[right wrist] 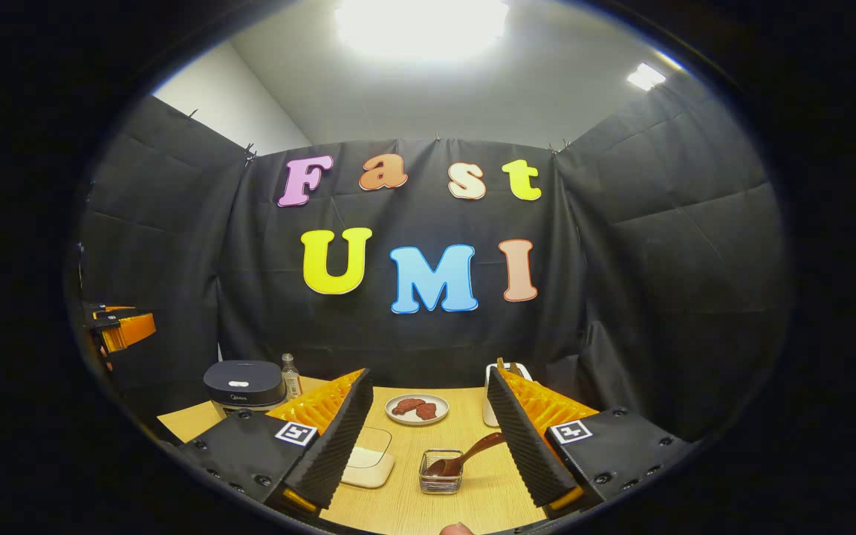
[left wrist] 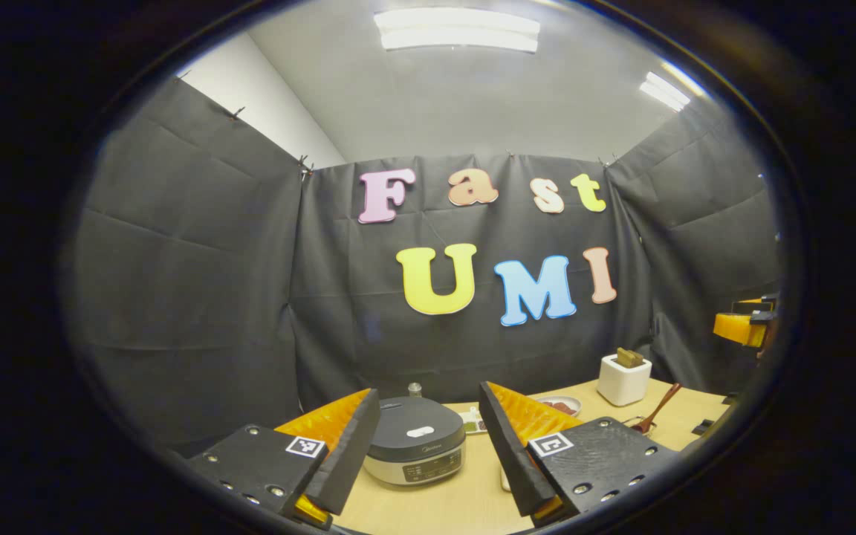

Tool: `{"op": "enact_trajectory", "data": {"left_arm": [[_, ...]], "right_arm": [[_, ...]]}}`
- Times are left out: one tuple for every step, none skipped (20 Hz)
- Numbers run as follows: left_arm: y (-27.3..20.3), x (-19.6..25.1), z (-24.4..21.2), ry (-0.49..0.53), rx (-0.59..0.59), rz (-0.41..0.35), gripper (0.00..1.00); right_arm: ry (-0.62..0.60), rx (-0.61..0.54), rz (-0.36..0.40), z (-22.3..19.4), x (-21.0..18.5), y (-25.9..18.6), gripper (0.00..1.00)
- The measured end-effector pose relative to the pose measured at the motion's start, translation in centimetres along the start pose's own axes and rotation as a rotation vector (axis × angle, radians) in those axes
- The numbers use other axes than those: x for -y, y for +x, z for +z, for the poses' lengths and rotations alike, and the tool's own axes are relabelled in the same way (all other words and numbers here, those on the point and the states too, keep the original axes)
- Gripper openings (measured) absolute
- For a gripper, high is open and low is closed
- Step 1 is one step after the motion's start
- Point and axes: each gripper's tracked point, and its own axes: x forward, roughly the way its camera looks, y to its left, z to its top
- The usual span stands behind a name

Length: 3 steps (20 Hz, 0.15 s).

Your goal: Close the left gripper, press the button to open the rice cooker; take a wooden spoon from the chopstick holder with the right hand, scoop a spoonful of rice and pour it into the rice cooker, then put the wooden spoon back into the chopstick holder.

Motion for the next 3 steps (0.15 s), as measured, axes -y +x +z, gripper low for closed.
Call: {"op": "enact_trajectory", "data": {"left_arm": [[-0.06,0.02,-0.01,-0.001,0.002,-0.002,0.83],[-0.14,-0.05,-0.02,-0.001,0.003,-0.004,0.83],[-0.26,-0.11,0.01,-0.001,0.003,-0.007,0.83]], "right_arm": [[-0.003,0.001,-0.002,0.1,0.05,-0.05,0.98],[-0.005,0.003,-0.003,0.2,0.02,-0.2,0.98],[-0.007,0.005,-0.004,0.26,-0.09,-0.2,0.98]]}}
